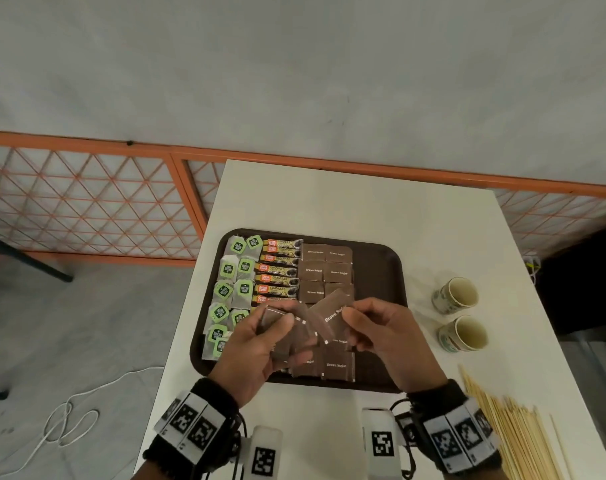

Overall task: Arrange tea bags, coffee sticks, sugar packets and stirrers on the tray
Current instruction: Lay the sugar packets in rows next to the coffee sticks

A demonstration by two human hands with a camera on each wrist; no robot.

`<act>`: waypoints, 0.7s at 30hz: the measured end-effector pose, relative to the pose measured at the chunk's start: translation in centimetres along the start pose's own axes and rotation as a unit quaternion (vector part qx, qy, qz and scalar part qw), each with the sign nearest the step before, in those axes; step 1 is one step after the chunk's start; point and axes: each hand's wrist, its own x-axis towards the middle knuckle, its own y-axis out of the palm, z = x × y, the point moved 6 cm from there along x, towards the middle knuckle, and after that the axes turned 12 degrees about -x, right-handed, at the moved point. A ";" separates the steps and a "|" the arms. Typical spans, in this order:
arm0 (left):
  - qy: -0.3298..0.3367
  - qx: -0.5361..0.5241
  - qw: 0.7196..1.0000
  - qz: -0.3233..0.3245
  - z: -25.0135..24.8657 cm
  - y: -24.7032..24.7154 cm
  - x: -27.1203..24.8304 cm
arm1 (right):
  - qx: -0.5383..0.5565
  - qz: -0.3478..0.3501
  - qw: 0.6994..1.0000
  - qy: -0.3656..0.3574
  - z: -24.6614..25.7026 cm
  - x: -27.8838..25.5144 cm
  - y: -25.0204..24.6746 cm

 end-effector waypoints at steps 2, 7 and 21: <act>0.004 0.045 0.999 -0.008 0.7 0.2 -0.1 | -0.010 -0.006 1.000 0.008 -0.7 -0.5 1.3; 0.015 0.079 0.995 -0.064 1.3 -1.4 -0.2 | -0.153 0.020 0.988 0.008 -2.4 -0.9 3.8; -0.028 0.010 0.991 -0.129 -0.6 -8.4 -1.8 | -0.184 -0.108 0.958 0.190 -7.8 11.3 1.9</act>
